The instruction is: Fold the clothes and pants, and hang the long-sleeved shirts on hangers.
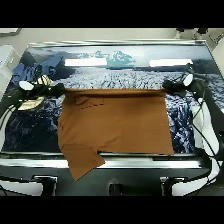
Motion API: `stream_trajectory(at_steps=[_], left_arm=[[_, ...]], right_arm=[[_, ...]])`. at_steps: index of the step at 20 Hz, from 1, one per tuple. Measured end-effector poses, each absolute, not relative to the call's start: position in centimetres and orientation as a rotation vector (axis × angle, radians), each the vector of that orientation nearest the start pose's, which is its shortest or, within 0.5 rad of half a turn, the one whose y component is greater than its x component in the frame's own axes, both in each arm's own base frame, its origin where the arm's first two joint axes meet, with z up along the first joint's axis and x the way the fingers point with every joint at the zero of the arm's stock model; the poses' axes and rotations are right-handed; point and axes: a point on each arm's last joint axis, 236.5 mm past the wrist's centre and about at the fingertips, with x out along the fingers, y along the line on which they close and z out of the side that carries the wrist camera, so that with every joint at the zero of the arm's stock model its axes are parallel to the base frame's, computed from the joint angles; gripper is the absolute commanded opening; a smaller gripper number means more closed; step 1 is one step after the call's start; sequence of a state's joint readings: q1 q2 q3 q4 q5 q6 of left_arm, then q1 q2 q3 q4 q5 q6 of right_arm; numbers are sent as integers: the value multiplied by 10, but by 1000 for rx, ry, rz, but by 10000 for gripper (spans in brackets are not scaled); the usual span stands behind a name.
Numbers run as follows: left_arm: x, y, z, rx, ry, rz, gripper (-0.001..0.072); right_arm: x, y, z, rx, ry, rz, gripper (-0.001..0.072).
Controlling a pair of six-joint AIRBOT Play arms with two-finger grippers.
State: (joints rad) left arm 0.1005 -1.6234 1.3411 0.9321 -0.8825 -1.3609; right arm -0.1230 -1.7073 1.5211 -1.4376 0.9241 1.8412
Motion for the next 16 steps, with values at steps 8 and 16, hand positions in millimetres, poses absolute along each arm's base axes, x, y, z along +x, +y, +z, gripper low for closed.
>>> stream_trajectory(at_steps=[8,16], left_arm=[[378,-66,-60,-516,1540,-332,25],[342,-60,-68,-485,1685,-320,26]], right_arm=[[410,-33,-69,320,1555,-144,36],[381,-30,-80,289,1669,-109,37]])
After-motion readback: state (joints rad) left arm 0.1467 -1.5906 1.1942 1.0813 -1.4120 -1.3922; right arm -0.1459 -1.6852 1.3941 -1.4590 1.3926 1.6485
